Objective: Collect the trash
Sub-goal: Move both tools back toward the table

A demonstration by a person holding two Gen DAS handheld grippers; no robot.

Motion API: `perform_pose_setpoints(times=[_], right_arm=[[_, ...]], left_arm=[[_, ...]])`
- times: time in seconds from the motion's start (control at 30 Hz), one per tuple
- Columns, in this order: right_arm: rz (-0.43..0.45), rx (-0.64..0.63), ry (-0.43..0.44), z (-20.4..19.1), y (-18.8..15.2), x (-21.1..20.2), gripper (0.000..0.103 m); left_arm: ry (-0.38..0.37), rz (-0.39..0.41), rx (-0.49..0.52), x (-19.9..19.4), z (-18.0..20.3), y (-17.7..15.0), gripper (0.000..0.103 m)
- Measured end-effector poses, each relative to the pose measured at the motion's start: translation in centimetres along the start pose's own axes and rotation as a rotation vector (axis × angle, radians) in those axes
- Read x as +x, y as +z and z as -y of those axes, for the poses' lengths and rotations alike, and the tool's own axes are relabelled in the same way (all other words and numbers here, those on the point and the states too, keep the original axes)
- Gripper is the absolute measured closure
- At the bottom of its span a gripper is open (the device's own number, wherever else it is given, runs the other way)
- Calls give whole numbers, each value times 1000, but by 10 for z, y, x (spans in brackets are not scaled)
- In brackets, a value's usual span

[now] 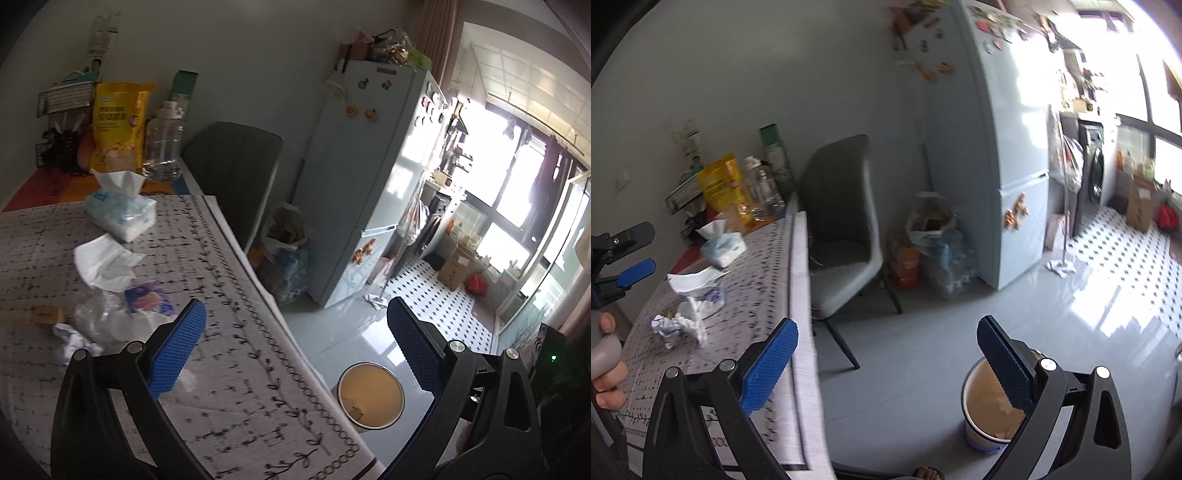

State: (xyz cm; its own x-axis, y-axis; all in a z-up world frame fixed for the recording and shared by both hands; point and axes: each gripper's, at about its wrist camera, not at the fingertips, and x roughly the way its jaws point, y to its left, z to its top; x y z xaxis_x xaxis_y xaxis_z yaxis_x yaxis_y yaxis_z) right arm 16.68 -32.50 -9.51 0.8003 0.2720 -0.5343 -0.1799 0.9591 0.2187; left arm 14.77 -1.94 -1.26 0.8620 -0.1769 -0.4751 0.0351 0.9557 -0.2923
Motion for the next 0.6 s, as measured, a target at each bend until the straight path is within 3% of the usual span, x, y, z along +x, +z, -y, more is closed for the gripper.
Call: perform_pose_setpoints(times=[0.6], right_arm=[[-10,-106,178,-108,-10,1,8]], left_arm=[[205,81,-78,-74,-85,-26,6]])
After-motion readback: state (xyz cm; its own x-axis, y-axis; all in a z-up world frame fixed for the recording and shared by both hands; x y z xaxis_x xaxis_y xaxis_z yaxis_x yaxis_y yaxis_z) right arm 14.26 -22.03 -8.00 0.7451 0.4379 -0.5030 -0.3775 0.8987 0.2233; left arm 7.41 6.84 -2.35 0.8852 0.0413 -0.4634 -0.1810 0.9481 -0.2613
